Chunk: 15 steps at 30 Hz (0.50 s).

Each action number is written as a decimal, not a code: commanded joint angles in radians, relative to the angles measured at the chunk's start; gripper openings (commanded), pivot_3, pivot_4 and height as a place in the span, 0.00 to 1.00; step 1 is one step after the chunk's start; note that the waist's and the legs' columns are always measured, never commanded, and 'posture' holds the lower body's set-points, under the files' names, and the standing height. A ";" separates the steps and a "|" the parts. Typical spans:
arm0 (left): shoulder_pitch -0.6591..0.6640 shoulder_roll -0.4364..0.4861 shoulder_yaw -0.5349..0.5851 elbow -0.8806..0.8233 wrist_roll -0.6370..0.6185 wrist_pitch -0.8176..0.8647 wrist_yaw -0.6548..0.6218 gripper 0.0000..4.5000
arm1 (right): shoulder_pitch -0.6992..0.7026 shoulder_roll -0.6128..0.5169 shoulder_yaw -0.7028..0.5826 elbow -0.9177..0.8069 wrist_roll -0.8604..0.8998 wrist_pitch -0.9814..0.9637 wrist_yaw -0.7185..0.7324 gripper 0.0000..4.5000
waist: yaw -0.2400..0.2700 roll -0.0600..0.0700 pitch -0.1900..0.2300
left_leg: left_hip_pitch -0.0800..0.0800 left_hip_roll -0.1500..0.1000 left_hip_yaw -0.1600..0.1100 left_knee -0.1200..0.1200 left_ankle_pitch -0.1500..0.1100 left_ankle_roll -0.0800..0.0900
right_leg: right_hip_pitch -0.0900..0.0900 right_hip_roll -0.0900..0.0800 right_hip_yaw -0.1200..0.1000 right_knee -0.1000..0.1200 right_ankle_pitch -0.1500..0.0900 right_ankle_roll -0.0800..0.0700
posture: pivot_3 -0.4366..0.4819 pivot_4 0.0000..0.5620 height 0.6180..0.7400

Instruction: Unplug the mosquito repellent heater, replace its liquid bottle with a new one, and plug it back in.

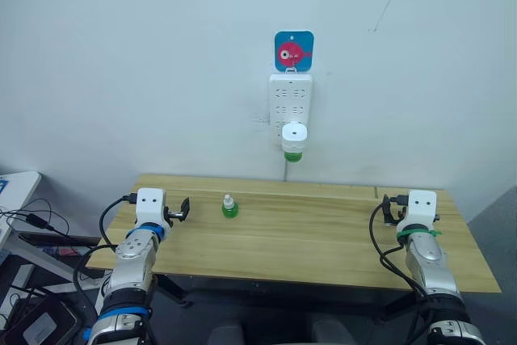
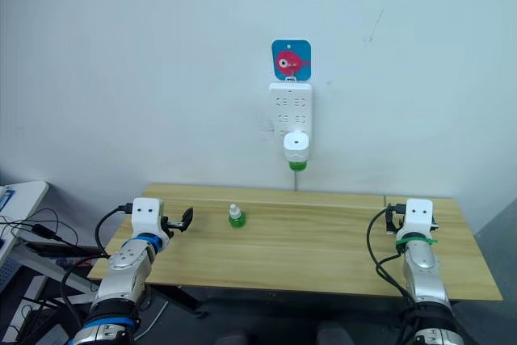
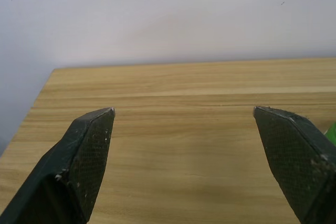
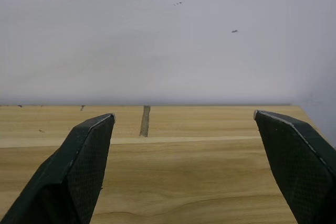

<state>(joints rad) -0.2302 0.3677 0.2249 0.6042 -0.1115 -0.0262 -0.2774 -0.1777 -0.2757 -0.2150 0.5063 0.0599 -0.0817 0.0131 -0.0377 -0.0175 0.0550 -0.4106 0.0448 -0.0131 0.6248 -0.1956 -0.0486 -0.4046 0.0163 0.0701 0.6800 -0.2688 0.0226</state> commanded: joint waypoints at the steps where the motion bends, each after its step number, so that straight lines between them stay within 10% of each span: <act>1: -0.014 0.012 0.025 -0.022 -0.017 -0.001 0.014 1.00 | -0.017 -0.016 -0.013 -0.051 0.003 -0.008 0.001 0.99 | 0.000 0.000 0.001 | 0.000 0.000 0.000 0.000 0.000 0.000 | 0.000 0.000 0.000 0.000 0.000 0.000 | 0.45 0.15 1.00; 15: -0.011 0.011 0.030 -0.029 -0.014 0.005 0.026 1.00 | 0.013 -0.019 -0.016 -0.097 0.004 0.011 0.010 0.99 | 0.000 0.000 0.020 | 0.000 0.000 0.000 0.000 0.000 0.000 | 0.000 0.000 0.000 0.000 0.000 0.000 | 0.44 0.19 1.00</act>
<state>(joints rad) -0.2304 0.3666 0.2475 0.6040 -0.1187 -0.0115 -0.2518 -0.1641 -0.2777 -0.2150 0.4581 0.0600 -0.0681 0.0206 -0.0379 -0.0174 0.0747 -0.4103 0.0451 -0.0130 0.6246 -0.1956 -0.0486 -0.4046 0.0163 0.0703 0.6802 -0.2688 0.0226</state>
